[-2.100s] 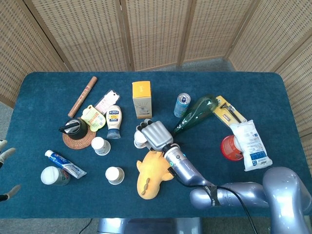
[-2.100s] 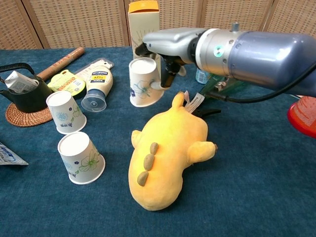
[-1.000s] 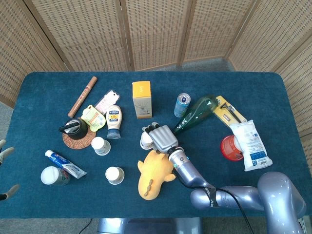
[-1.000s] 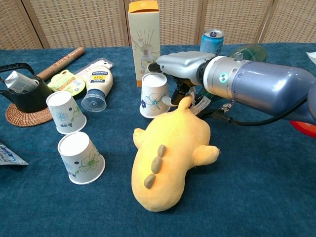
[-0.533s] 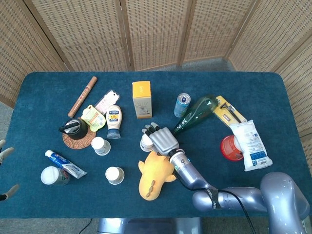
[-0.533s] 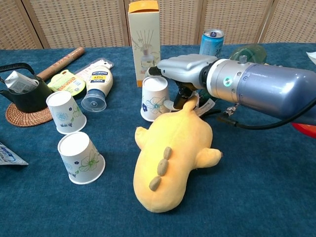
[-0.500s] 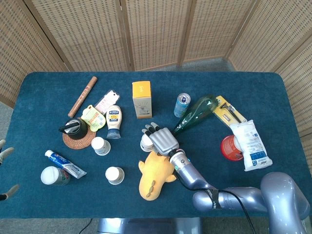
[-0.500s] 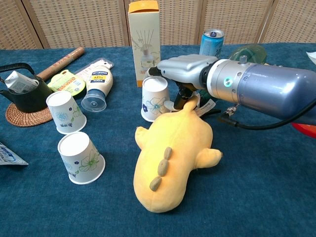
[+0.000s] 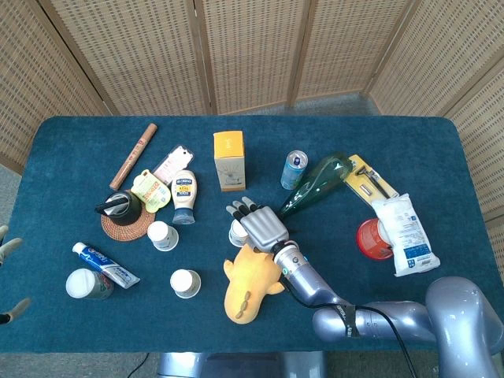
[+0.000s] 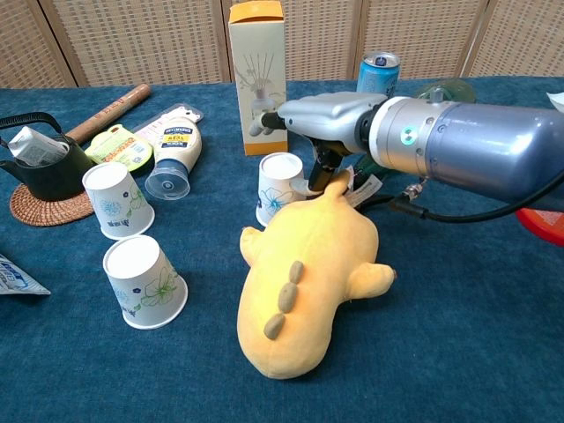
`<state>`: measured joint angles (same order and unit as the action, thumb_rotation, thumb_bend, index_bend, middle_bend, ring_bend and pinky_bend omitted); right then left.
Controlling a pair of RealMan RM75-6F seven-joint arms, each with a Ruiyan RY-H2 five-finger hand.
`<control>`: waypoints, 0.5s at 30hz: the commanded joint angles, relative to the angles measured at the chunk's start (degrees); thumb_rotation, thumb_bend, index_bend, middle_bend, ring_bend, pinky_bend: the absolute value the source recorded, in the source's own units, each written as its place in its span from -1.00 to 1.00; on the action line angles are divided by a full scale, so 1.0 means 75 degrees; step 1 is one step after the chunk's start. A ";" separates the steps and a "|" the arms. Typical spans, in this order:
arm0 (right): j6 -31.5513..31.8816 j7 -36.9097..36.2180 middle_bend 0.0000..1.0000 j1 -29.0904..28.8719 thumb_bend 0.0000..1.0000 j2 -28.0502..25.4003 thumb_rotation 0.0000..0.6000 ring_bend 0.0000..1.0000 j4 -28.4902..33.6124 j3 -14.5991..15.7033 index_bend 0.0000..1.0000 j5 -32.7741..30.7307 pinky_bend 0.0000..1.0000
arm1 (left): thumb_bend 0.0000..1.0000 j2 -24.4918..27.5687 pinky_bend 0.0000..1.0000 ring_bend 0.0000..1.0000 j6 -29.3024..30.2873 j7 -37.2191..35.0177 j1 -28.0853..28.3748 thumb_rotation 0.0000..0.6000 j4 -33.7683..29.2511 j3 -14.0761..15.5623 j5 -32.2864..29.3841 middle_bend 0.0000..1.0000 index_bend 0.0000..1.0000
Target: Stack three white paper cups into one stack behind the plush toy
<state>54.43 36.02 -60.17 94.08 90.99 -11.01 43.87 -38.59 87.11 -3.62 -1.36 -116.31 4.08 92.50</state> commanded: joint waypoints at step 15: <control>0.0997 -0.0169 -1.00 0.0335 -0.10 -0.1153 1.00 -1.00 0.1157 -0.0433 -0.83 0.0804 -0.27 | -0.50 0.0010 -0.67 -1.00 0.0046 -0.0020 -0.0027 1.00 -0.0011 0.0012 0.0045 -1.00 -0.77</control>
<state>60.97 34.86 -58.46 86.72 98.63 -13.96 49.21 -38.49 87.49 -3.80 -1.57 -116.40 4.16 92.84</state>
